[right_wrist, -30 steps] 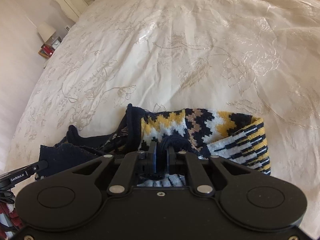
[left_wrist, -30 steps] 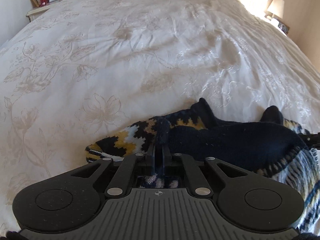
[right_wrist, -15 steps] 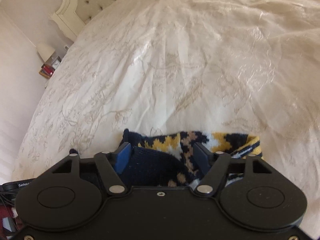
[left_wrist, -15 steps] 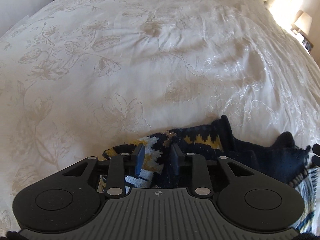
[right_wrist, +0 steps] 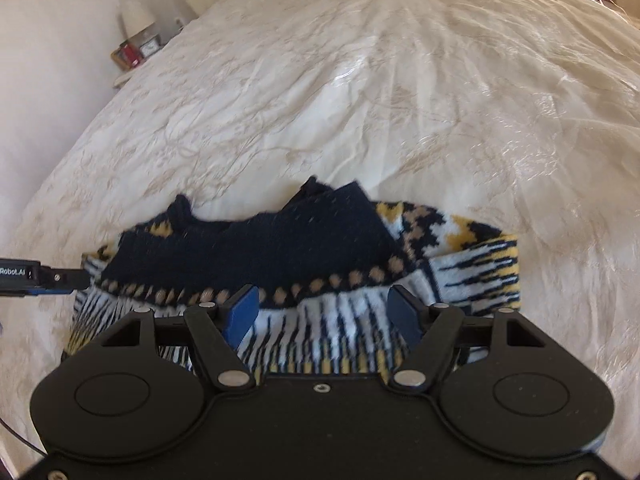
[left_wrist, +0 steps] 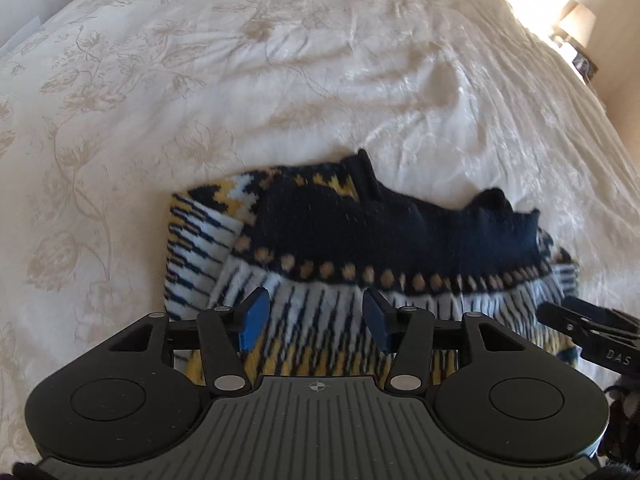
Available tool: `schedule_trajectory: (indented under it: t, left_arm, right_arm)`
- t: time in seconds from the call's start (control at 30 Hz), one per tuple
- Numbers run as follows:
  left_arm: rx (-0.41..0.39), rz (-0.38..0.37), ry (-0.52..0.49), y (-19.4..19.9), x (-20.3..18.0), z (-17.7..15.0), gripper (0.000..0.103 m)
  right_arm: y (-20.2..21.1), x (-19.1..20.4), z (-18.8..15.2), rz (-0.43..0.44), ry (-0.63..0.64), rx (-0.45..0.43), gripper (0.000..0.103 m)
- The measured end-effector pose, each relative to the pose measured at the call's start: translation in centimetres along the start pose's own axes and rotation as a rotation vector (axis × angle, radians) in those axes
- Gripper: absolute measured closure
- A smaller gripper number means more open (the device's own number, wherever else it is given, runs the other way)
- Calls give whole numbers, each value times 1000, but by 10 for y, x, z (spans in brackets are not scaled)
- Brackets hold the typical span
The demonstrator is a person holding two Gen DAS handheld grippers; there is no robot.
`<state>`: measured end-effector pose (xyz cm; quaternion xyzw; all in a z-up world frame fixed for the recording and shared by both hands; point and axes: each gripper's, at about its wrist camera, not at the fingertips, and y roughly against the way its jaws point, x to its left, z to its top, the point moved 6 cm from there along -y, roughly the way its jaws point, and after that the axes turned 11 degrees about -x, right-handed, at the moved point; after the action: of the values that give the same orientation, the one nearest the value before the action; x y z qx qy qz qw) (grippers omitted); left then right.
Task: Fold small clothes
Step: 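Release the hem and pull both tools back from the folded sweater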
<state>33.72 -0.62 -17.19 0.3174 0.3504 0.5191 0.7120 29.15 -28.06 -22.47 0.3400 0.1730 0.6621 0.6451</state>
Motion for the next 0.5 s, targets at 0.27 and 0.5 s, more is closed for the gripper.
schedule_trajectory:
  t: [0.27,0.5]
  left_arm:
    - [112,81,-104,-7,12,-68,53]
    - [138,97,-113,-7,32,-81,52]
  right_arm:
    - [4,50,-59,60,260,144,29]
    - [13,12,-94,-37,235,222,26]
